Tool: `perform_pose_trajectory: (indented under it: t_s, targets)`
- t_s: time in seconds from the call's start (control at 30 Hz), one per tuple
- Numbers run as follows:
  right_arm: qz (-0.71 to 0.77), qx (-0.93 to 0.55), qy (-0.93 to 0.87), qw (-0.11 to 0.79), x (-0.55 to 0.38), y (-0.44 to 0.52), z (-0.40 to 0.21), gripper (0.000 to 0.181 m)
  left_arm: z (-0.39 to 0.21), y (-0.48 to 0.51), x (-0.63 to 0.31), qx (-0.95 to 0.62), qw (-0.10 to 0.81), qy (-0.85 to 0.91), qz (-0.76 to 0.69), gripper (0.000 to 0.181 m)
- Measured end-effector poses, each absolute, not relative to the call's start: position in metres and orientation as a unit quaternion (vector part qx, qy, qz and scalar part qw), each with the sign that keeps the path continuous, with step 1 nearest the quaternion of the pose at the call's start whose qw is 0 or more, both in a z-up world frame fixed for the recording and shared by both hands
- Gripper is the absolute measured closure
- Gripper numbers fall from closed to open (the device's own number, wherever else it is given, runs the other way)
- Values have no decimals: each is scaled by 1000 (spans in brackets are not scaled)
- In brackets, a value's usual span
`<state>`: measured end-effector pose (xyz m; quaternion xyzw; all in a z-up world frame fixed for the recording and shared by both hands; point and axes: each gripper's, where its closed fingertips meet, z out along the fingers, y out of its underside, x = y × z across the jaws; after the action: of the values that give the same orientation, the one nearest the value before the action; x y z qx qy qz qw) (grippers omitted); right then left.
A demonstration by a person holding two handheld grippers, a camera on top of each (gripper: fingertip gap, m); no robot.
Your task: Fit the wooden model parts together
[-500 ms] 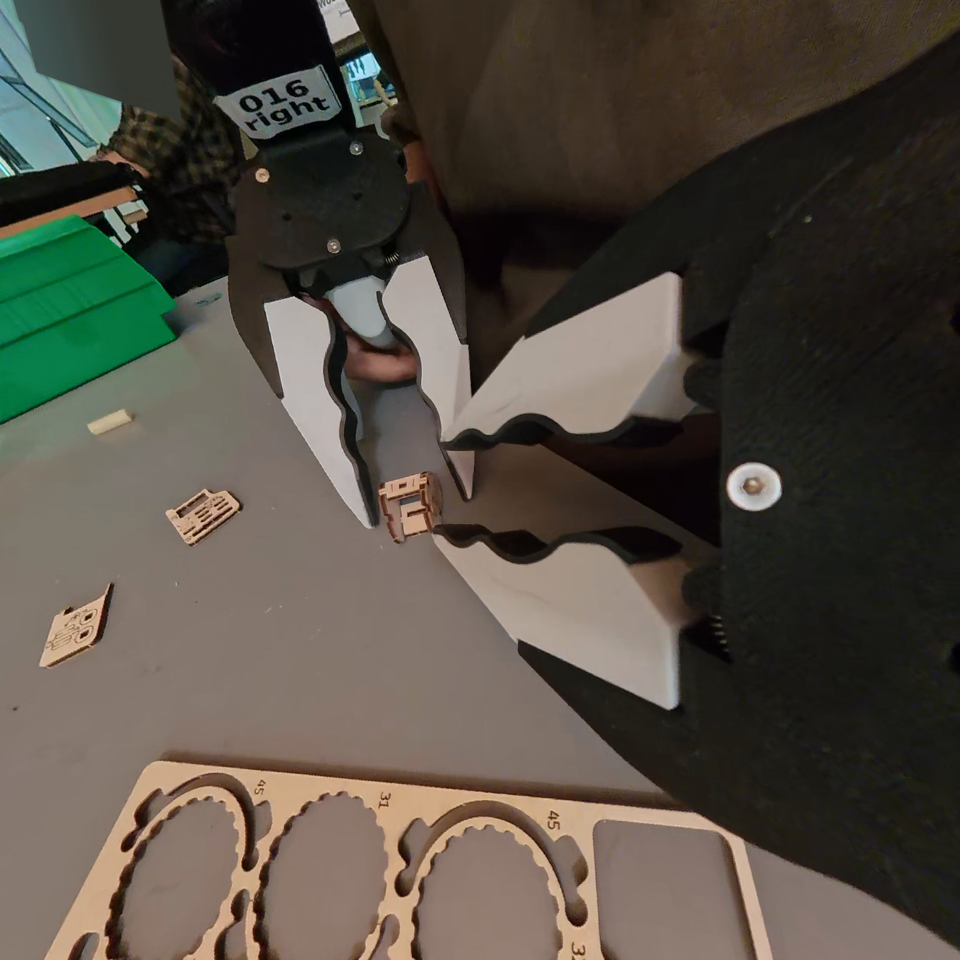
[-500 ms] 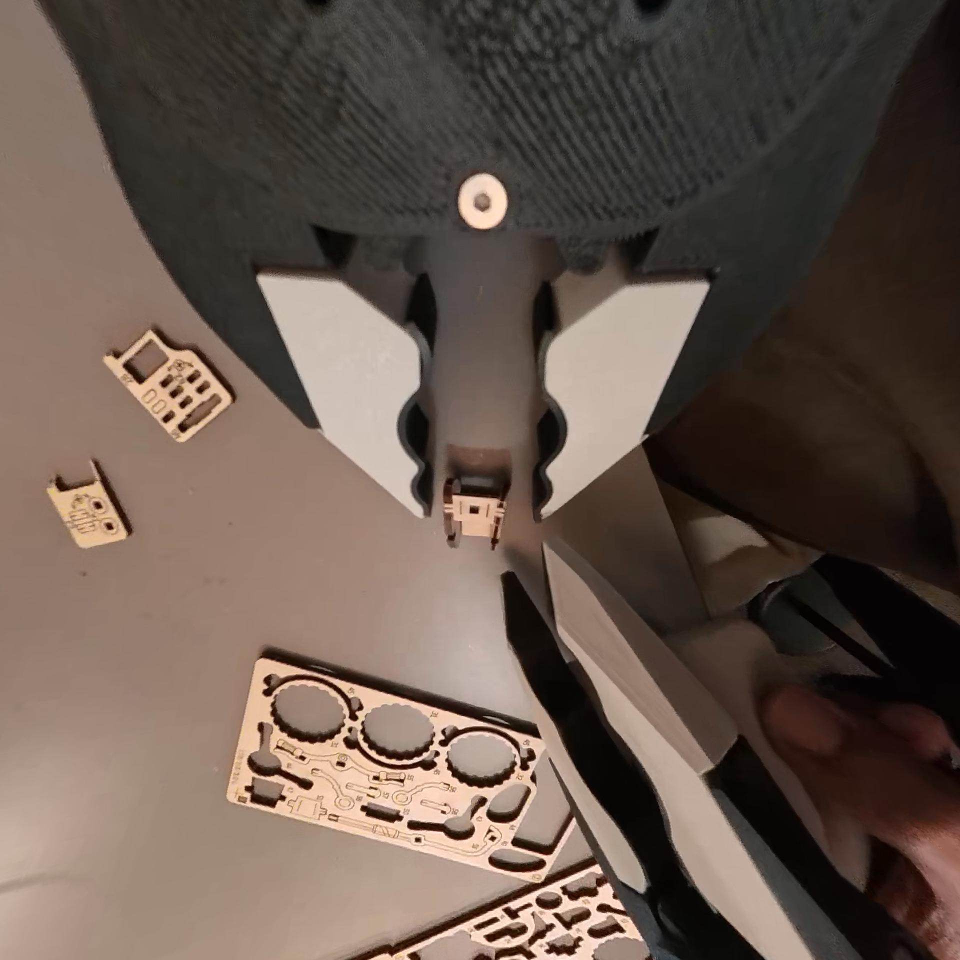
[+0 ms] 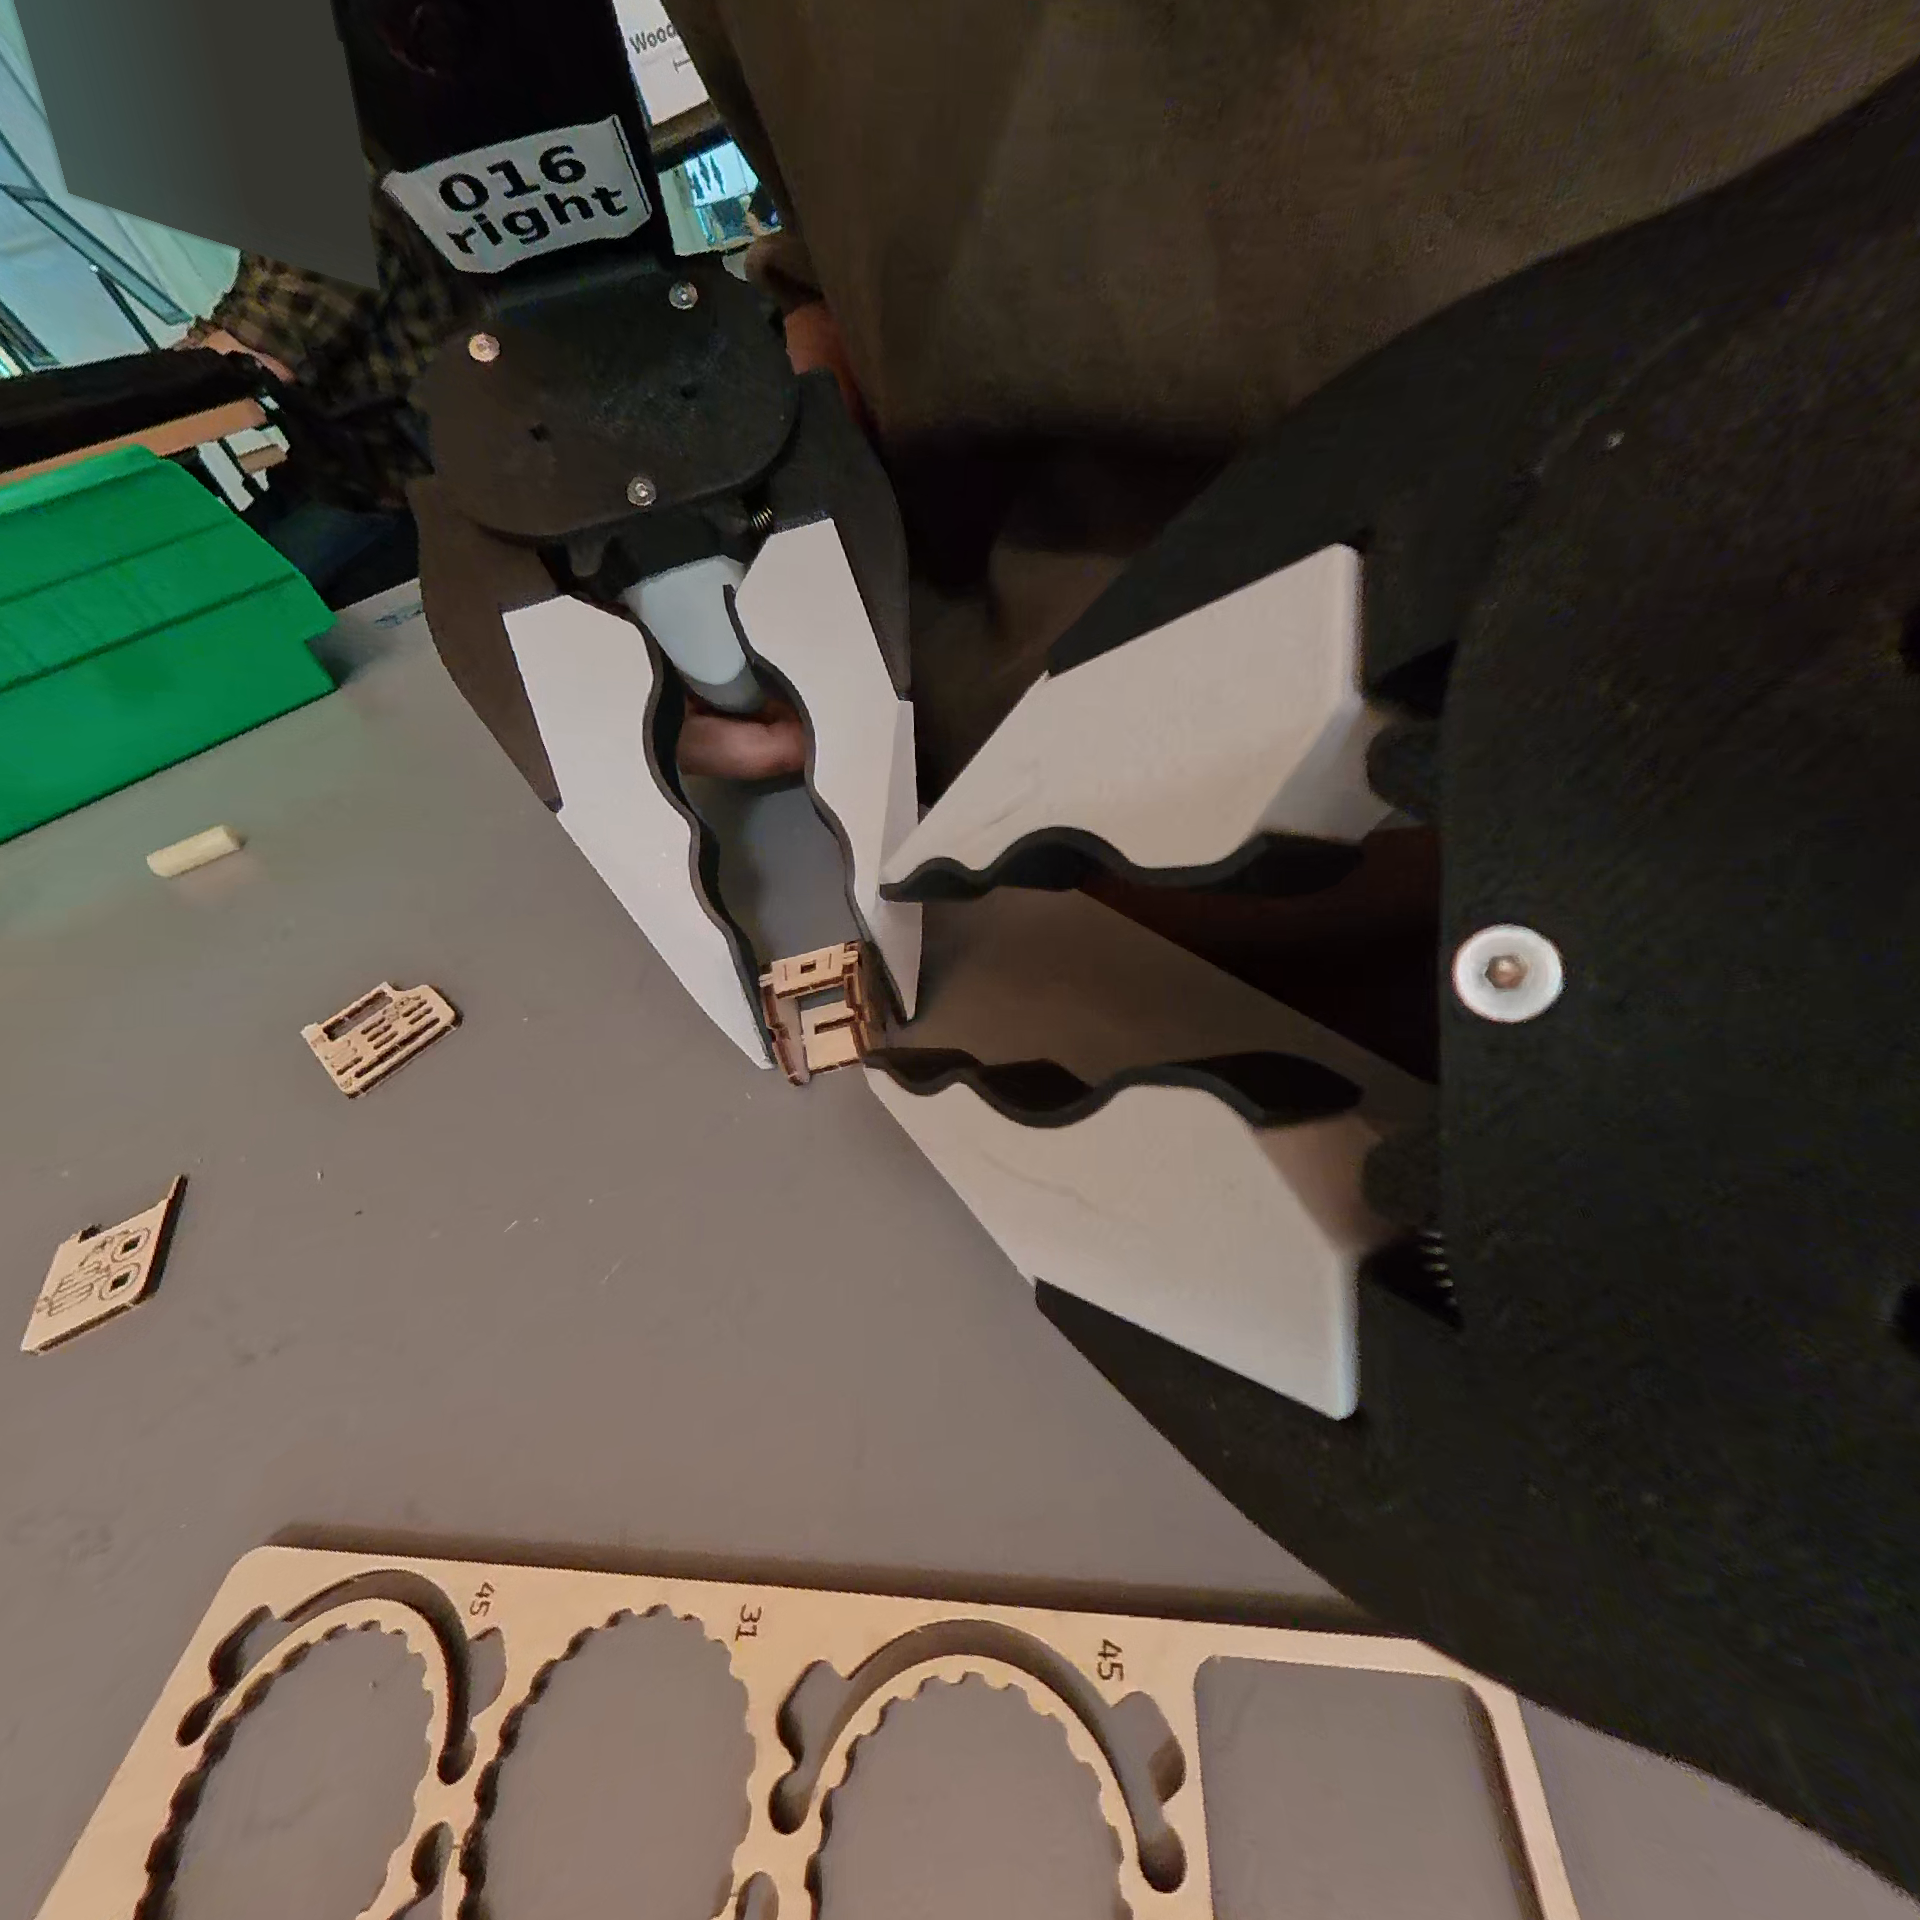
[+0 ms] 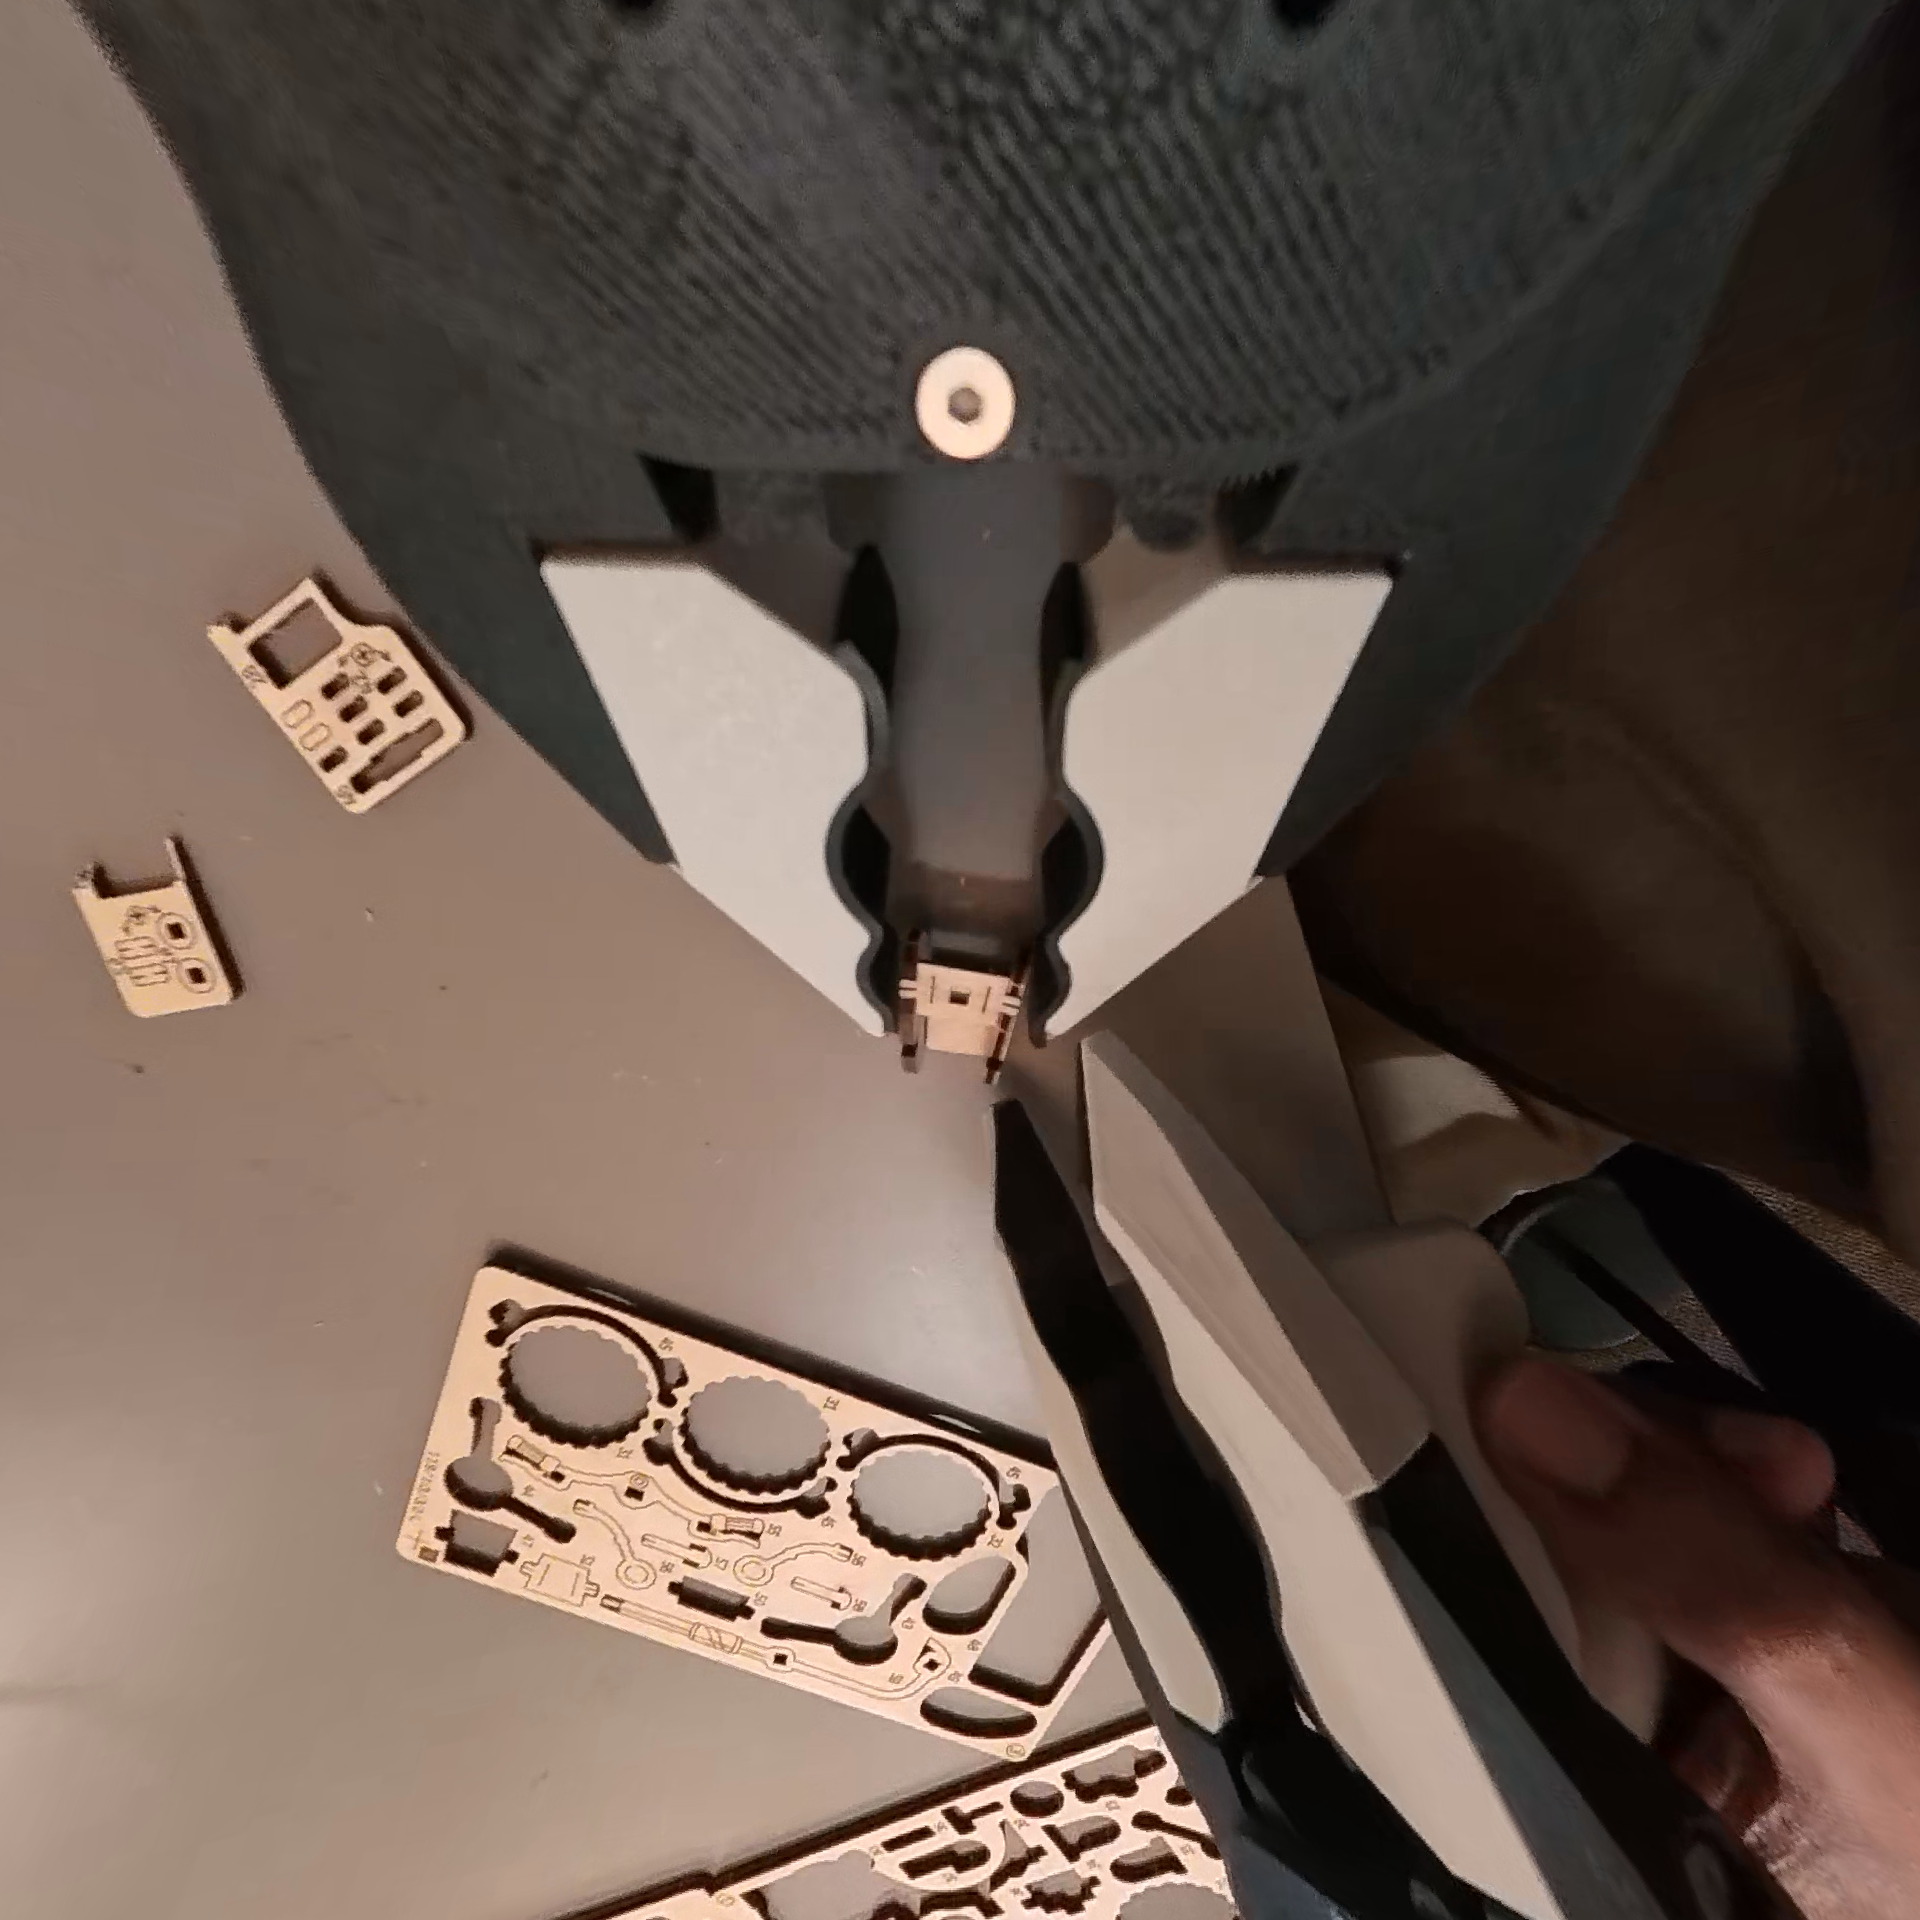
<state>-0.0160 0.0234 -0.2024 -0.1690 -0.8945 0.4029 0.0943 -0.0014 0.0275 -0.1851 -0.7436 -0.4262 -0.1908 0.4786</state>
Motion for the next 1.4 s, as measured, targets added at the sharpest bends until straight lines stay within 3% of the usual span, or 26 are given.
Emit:
perform_pose_trajectory:
  t_s: [0.03, 1.13, 1.4]
  targets:
    - [403, -166, -895, 94, -16, 23, -202, 159, -185, 28, -1, -743, 479, -426, -192, 154]
    - [405, -161, -897, 78, -15, 31, -203, 159, -188, 31, 4, -753, 472, -416, -194, 154]
    - [414, -177, -891, 55, -15, 34, -201, 147, -189, 32, 3, -753, 473, -413, -195, 155]
